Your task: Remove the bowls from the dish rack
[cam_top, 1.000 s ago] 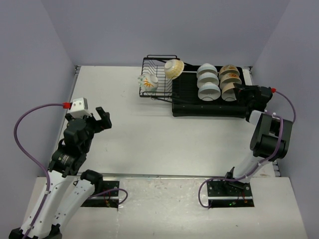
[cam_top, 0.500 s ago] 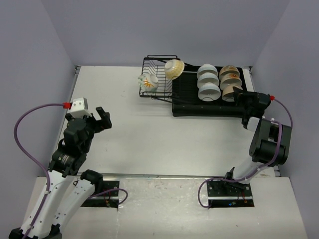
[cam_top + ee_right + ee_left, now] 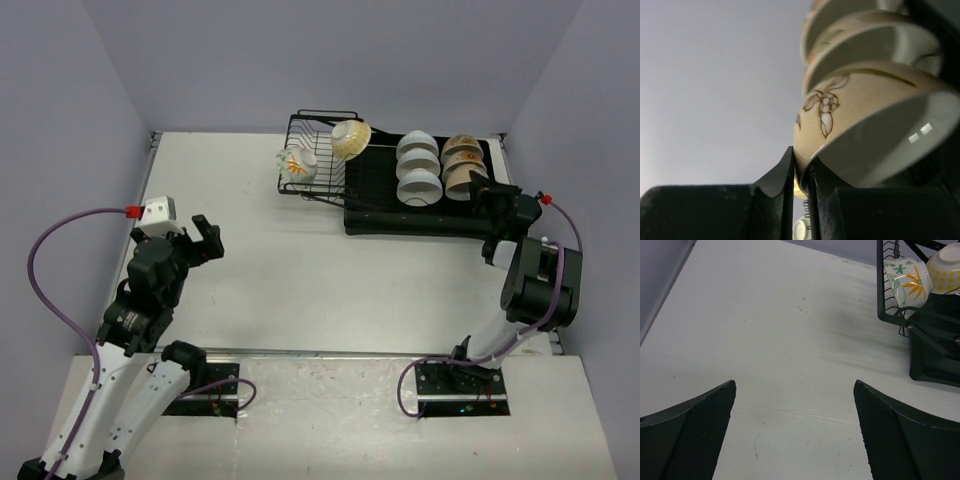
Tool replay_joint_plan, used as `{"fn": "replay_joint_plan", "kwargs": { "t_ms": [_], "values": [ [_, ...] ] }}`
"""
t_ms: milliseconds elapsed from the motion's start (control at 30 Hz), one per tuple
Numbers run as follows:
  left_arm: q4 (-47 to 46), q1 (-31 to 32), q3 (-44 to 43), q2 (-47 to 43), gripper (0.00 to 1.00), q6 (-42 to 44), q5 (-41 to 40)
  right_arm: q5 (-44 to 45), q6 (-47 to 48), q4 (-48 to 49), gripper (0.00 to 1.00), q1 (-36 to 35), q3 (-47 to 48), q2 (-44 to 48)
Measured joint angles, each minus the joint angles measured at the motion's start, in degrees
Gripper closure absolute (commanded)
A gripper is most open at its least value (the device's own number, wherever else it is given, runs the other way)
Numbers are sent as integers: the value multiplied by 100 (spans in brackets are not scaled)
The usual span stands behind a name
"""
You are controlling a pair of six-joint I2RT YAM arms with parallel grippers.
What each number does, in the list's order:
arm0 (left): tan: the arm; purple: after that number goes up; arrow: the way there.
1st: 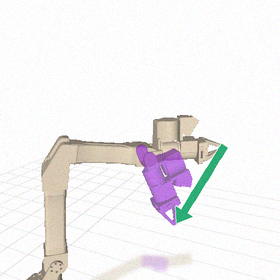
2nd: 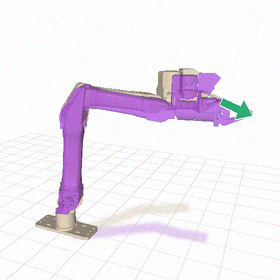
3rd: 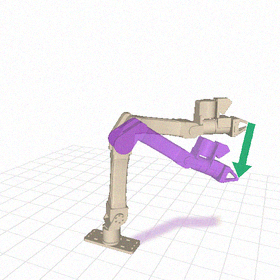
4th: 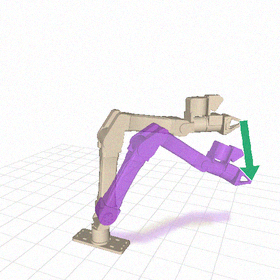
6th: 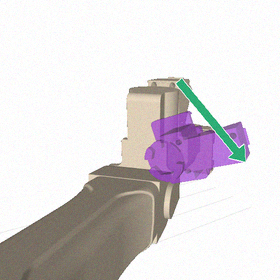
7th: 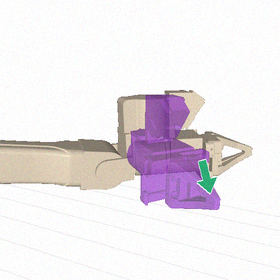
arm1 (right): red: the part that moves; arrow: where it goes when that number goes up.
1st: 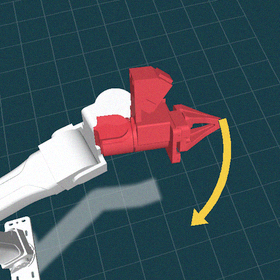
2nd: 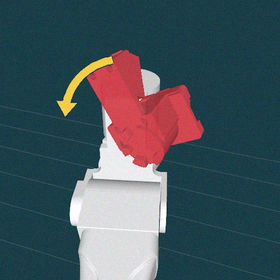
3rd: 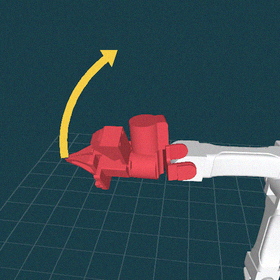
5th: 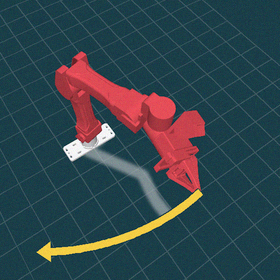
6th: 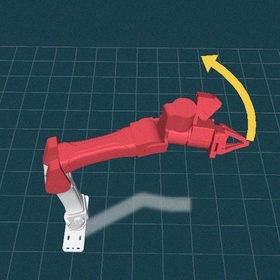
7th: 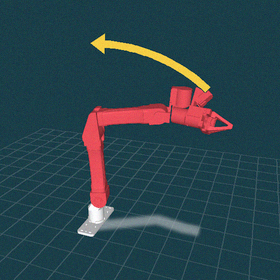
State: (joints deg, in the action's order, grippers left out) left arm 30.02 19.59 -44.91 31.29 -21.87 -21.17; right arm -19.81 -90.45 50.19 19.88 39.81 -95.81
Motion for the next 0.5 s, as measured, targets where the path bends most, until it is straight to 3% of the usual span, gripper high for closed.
{"fn": "replay_joint_plan", "kwargs": {
  "t_ms": [233, 500],
  "values": [
    [-4, 0, 0, -7, 0, 0, 4, -275, -472, 1565, 100, 44, 83, -496],
    [-24, 0, 0, -2, 0, 0, 7, -553, -522, 1792, 100, 46, 114, -577]
  ]
}}
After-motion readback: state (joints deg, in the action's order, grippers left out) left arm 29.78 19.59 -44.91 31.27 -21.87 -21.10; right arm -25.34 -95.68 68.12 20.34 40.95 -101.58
